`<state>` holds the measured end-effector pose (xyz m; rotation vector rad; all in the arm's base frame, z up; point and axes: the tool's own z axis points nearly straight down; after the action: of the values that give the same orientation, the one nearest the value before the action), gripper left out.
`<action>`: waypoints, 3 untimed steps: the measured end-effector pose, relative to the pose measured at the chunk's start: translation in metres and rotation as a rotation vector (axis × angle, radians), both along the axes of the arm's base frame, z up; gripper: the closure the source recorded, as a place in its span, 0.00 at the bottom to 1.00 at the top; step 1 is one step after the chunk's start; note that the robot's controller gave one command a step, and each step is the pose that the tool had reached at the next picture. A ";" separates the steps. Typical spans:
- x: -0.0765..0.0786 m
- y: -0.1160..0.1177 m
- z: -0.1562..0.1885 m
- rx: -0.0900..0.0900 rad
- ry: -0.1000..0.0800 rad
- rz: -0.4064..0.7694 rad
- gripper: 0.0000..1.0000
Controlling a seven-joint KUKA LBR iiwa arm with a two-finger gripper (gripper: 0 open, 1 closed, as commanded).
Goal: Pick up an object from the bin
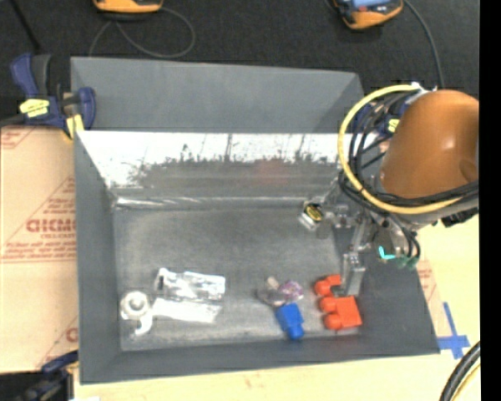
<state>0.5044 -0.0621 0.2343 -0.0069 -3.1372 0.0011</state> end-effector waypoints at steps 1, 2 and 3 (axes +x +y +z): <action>0.024 0.026 -0.166 0.002 0.002 -0.034 0.00; -0.001 0.047 -0.133 0.002 -0.005 -0.072 0.00; -0.015 -0.042 -0.134 -0.002 -0.005 -0.255 0.00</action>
Offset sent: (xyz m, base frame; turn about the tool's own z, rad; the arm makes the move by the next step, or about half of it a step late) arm 0.0246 0.0255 -0.1643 0.0367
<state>0.4898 -0.1041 0.1003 -0.4057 -3.1156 0.0031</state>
